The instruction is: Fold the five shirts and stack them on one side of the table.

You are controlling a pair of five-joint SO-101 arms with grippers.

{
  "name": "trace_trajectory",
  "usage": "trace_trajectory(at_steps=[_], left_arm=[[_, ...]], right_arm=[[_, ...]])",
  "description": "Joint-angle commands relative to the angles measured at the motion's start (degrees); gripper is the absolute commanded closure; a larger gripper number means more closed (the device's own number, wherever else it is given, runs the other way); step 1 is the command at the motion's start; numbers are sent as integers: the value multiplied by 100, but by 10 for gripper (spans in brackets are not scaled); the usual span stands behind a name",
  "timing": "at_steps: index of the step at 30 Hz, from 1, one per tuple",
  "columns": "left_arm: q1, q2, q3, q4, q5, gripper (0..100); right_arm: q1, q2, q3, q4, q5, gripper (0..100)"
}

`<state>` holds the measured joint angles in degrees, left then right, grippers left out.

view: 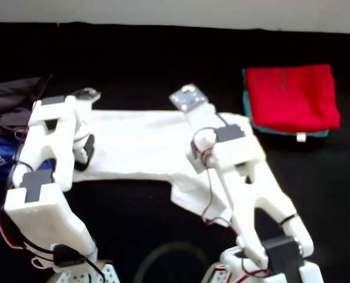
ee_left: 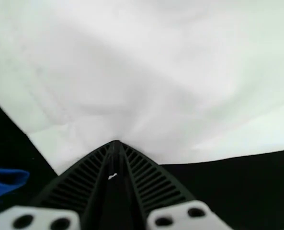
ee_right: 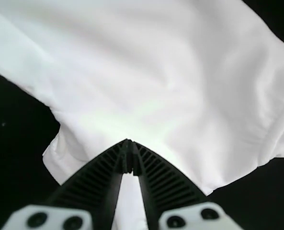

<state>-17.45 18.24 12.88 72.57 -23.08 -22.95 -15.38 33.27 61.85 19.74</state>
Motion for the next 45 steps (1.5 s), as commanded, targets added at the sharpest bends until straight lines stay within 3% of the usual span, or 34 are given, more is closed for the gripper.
trace_trajectory(at_steps=[1,8,15,19,24,30,45], left_arm=[[-154,-303,75,79,-53,990],[-154,-295,75,475,-53,990],[-119,-84,558,-765,-18,990],[-136,-75,593,-835,-18,990],[-145,-66,593,-835,-18,990],[-145,-48,576,-835,-18,990],[-145,-40,576,-835,-18,990]], right_arm=[[-277,-382,338,4,9,993],[-488,-444,743,31,9,993],[-1147,-418,804,40,9,993],[-1516,-224,857,-154,9,993],[-1420,497,848,-479,-18,987],[-1174,1174,514,-567,-9,910],[-1147,268,453,-444,9,910]])
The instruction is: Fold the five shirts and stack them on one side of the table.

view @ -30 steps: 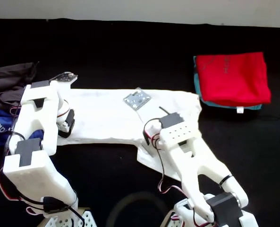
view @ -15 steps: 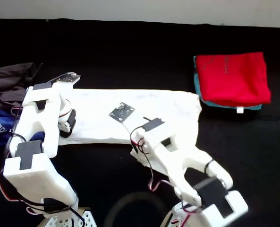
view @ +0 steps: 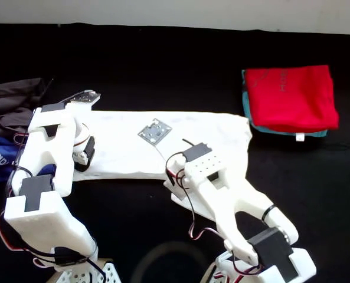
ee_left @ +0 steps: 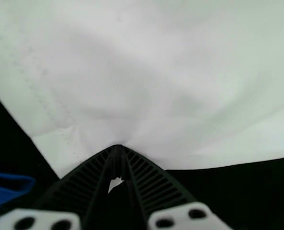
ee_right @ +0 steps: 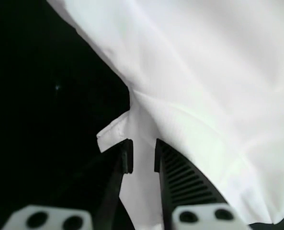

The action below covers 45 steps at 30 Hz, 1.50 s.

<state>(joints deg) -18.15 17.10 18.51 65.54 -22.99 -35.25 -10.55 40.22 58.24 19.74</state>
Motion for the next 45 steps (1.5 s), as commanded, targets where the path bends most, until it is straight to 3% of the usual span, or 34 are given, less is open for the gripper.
trace_trajectory(at_steps=[1,9,17,22,25,33,45], left_arm=[[-75,75,13,-132,-26,990],[-75,75,13,-132,-26,990],[-75,84,13,-132,-26,990],[-75,84,13,-132,-26,990],[-75,84,13,-132,-26,990],[-75,84,13,-132,-26,990],[-66,84,13,-132,-26,990]], right_arm=[[84,-215,-215,-207,9,910],[435,330,-259,-409,9,908],[207,796,-268,-532,0,906],[215,796,-268,-532,0,820],[215,796,-268,-532,0,819],[242,743,-356,-488,0,996],[198,-813,-400,497,0,991]])
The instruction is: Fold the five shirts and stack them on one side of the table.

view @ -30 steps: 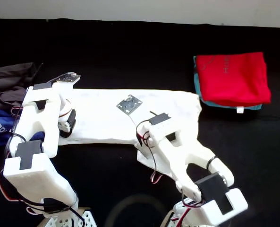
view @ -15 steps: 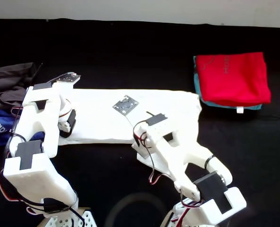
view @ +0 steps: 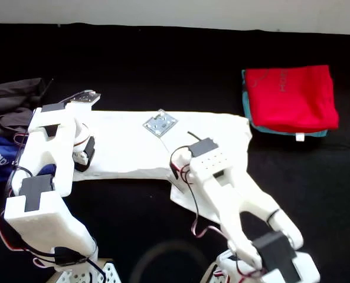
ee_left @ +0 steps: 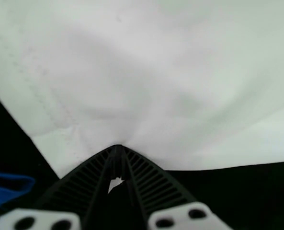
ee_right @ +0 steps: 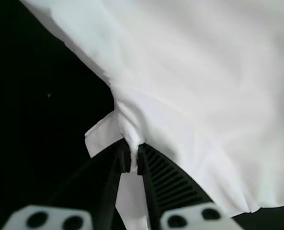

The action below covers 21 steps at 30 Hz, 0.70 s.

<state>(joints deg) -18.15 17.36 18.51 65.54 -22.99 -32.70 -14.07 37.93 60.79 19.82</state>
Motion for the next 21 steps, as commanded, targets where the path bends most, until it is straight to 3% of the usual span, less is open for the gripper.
trace_trajectory(at_steps=[1,21], left_arm=[[-66,57,13,-132,-26,990],[-75,57,13,-132,-26,990]], right_arm=[[-57,-505,-145,268,-18,991],[-804,-532,92,620,-18,989]])
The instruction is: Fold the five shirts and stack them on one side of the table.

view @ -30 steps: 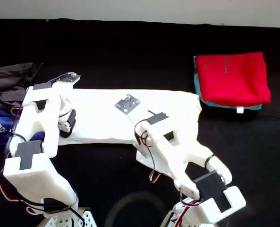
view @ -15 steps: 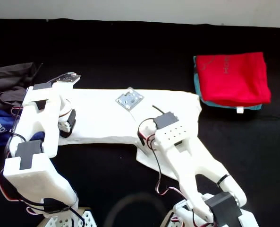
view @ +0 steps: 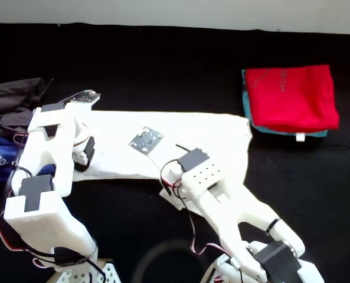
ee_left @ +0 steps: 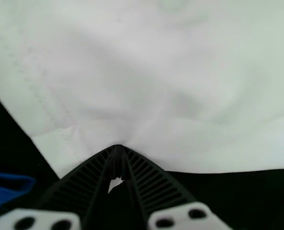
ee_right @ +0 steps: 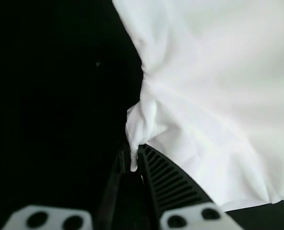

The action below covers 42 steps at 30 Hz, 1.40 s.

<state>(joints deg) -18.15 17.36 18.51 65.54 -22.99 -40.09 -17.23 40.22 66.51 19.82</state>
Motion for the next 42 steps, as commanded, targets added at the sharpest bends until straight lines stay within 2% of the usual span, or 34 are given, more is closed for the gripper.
trace_trajectory(at_steps=[1,3,9,15,19,23,26,33,37,42], left_arm=[[-75,57,13,-132,-26,990],[-75,57,13,-132,-26,990],[-75,57,13,-132,-26,990],[-75,57,13,-132,-26,990],[-75,57,13,-132,-26,990],[-75,57,13,-132,-26,990],[-66,66,13,-132,-26,990],[-66,66,13,-132,-26,990],[-57,66,13,-132,-26,990],[-57,66,13,-132,-26,990]], right_arm=[[-66,-233,-163,48,-18,988],[-57,-242,-171,66,-26,971],[-66,-251,-207,268,0,783],[119,-251,-1499,1490,0,793],[840,-233,-2334,1974,0,816],[2053,-171,-2097,1376,0,998],[2695,-171,-1191,532,0,968],[2853,-154,822,-1684,0,970],[2879,391,892,-1833,0,970],[3108,1622,4,-1815,-9,970]])
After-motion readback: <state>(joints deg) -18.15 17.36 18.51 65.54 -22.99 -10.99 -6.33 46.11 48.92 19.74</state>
